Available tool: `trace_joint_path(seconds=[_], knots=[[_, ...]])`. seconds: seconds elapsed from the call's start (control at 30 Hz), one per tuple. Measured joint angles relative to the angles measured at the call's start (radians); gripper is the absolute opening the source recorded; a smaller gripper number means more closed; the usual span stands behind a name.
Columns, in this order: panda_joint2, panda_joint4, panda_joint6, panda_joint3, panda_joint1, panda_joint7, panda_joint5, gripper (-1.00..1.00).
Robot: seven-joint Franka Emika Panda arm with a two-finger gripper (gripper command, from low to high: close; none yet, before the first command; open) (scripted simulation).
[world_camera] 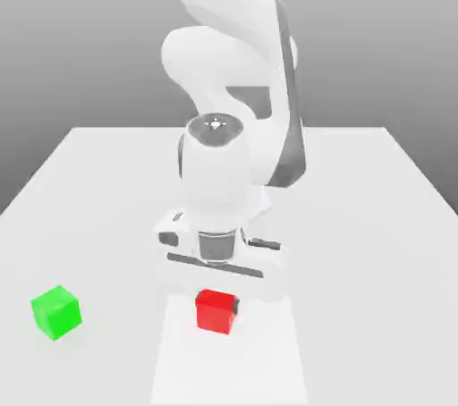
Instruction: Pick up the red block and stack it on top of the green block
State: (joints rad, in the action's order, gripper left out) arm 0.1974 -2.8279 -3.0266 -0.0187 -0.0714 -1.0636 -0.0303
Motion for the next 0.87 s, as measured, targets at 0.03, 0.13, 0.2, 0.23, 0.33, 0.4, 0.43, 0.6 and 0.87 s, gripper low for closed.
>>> trace_joint_path(seconds=[0.03,0.13,0.2,0.23,0.33,0.4,0.43,0.6,0.87], knots=[[0.015,0.002,-0.013,0.003,0.002,-0.002,-0.003,-1.0],[-0.048,-0.007,0.041,-0.007,-0.004,0.007,0.01,-1.0],[-0.115,-0.016,0.099,-0.012,-0.007,0.013,0.019,-1.0],[-0.15,-0.021,0.129,-0.014,-0.008,0.016,0.024,-1.0],[-0.23,-0.016,0.215,0.006,-0.029,0.033,0.035,-1.0],[-0.228,0.033,0.261,0.058,-0.129,0.056,0.04,-1.0],[-0.222,0.061,0.284,0.083,-0.174,0.068,0.042,-1.0],[-0.171,0.204,0.376,0.194,-0.393,0.124,0.046,-1.0],[0.013,0.234,0.225,0.16,-0.421,0.184,0.118,1.0]])
